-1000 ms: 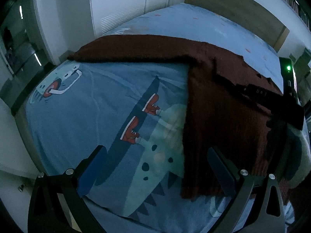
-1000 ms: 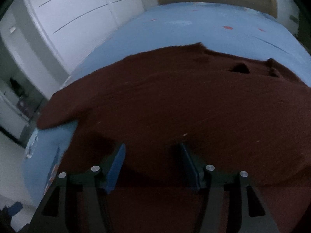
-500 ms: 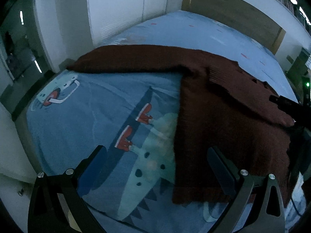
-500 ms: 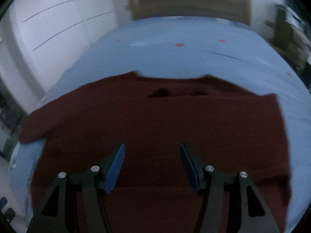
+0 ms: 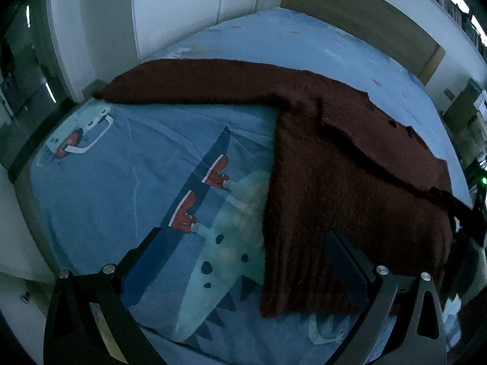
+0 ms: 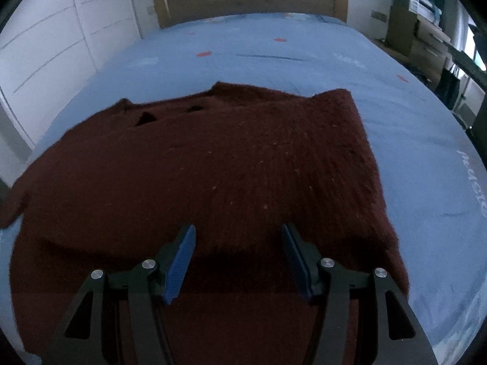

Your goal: Fold small clothes

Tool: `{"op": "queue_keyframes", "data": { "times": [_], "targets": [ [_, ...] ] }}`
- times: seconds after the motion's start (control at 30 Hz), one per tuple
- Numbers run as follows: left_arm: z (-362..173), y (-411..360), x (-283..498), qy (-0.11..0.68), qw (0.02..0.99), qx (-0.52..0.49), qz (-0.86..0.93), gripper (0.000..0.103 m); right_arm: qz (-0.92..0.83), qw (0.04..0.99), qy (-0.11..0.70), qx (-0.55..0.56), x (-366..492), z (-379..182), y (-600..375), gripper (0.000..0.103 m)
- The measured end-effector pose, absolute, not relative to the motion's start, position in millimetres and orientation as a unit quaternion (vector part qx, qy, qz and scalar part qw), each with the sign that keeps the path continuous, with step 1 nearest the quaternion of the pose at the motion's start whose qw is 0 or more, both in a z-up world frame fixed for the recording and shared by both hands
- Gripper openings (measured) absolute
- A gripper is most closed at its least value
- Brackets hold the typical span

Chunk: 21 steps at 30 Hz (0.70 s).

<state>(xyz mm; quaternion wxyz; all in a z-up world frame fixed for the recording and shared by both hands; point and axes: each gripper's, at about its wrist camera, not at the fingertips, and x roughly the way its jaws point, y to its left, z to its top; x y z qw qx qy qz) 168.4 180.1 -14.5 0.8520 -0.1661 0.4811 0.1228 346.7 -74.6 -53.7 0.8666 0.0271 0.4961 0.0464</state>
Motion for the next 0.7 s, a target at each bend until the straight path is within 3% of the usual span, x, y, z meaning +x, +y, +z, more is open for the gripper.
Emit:
{"op": "queue_keyframes", "data": {
  "times": [0.37, 0.7],
  "targets": [
    [-20.5, 192.9, 189.1, 0.485, 0.844, -0.202, 0.109, 0.101, 0.087, 0.87, 0.485, 0.023, 287.9, -38.2, -70.5, 0.06],
    [-27.4, 254.3, 221.5, 0.474, 0.834, -0.239, 0.151, 0.101, 0.09, 0.868, 0.485, 0.048, 249.7, -27.4, -80.0, 0.06]
  ]
}}
